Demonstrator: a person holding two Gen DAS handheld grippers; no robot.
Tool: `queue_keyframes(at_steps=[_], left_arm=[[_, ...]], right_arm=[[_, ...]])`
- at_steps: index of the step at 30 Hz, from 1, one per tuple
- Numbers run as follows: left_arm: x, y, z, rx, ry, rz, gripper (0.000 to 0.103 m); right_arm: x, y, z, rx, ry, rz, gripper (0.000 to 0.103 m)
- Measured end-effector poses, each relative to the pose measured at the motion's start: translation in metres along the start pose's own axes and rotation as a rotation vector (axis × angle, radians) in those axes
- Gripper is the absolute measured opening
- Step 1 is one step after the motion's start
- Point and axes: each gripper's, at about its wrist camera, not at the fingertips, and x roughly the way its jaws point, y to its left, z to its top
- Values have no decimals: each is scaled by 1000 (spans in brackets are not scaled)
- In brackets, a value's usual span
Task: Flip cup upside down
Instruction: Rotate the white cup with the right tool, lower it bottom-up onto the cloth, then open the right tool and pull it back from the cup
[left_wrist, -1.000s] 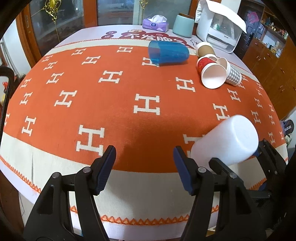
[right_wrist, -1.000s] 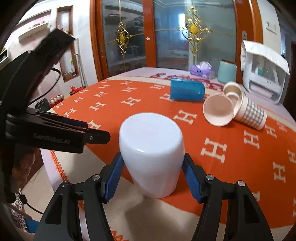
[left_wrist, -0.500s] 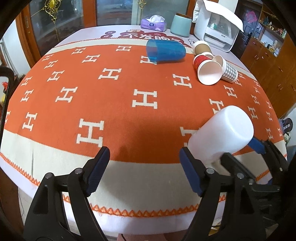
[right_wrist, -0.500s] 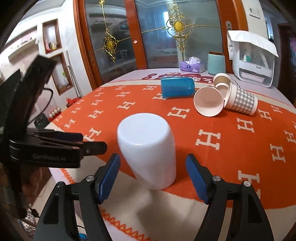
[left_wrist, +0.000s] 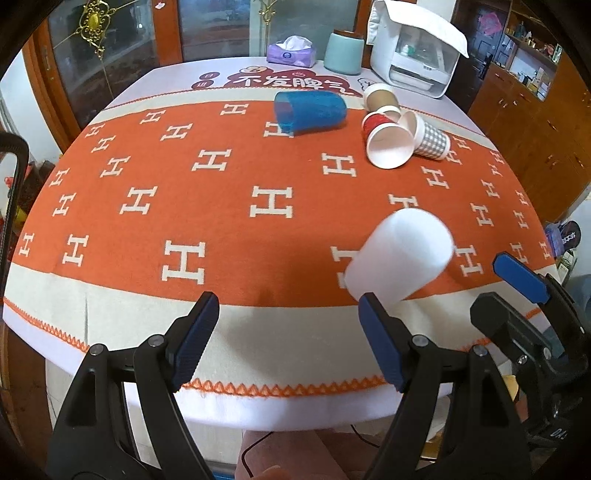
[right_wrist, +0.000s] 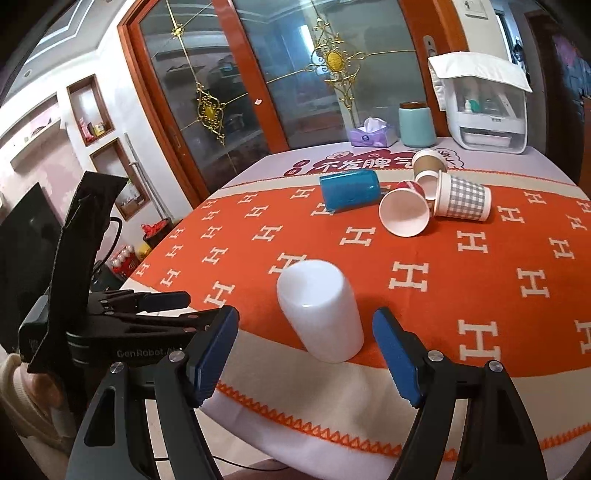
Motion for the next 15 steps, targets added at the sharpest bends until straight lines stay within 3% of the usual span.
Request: queue_keyframes(at_steps=[15], left_arm=[[-70, -29, 44, 55, -99, 56, 76]], right_arm=[[-68, 15, 73, 52, -41, -108, 77]])
